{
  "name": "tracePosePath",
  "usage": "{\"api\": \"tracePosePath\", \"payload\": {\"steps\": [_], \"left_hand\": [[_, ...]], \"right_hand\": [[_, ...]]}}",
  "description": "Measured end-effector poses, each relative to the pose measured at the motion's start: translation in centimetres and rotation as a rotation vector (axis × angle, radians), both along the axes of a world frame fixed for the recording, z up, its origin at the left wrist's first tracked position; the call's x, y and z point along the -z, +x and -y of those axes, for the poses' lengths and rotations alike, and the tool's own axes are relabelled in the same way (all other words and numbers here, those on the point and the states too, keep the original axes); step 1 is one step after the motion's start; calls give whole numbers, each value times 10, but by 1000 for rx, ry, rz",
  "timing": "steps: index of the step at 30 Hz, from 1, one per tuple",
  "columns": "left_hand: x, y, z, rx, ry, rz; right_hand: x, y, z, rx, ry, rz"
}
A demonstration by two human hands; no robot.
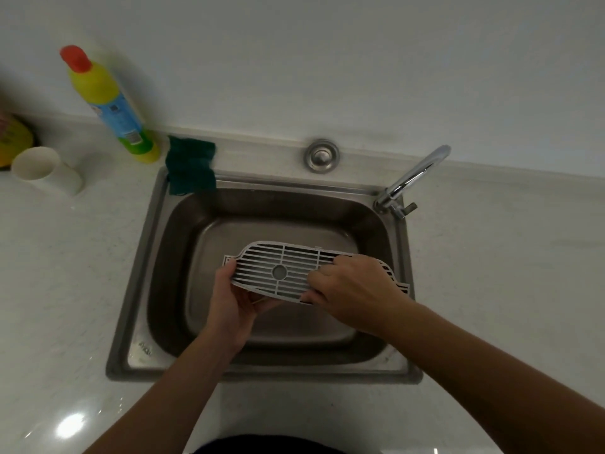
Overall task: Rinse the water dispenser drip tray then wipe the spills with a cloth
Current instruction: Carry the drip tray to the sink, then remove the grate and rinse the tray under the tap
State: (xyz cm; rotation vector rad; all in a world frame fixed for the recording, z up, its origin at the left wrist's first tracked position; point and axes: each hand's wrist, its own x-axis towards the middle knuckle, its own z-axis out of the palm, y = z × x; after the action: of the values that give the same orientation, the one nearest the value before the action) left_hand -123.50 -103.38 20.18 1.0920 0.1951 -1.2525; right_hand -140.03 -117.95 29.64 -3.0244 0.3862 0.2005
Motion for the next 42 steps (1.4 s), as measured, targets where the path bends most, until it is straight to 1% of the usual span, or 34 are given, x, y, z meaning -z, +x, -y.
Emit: {"api": "tracePosePath", "payload": {"steps": [3, 6, 8, 10, 12, 14, 19, 24, 28, 32, 38, 42], "left_hand": [[-3, -1, -9, -44, 17, 18], [-7, -4, -17, -72, 59, 64], [-8, -6, -22, -115, 84, 74], [-8, -7, -24, -168, 101, 64], [-8, -11, -22, -188, 118, 77], [-6, -15, -21, -201, 131, 113], [1, -27, -17, -208, 160, 181], [10, -30, -10, -219, 249, 234], [16, -28, -8, -212, 284, 292], [23, -30, -6, -209, 289, 326], [15, -33, 0, -196, 259, 371], [4, -35, 3, -142, 219, 477]], "right_hand": [[-4, -1, 0, -40, -43, 45], [-11, -8, 2, -49, -8, 12], [-14, -21, 6, -3, 33, -11], [-13, -38, 11, 97, 124, -5], [-7, -63, 18, 252, 250, 20], [4, -92, 28, 405, 312, 41], [41, -156, 52, 695, 288, 8], [77, -191, 65, 839, 214, -49], [94, -198, 71, 870, 136, -85], [102, -196, 75, 824, 74, -77], [106, -207, 74, 807, 103, -34], [110, -219, 70, 810, 82, -31]]}}
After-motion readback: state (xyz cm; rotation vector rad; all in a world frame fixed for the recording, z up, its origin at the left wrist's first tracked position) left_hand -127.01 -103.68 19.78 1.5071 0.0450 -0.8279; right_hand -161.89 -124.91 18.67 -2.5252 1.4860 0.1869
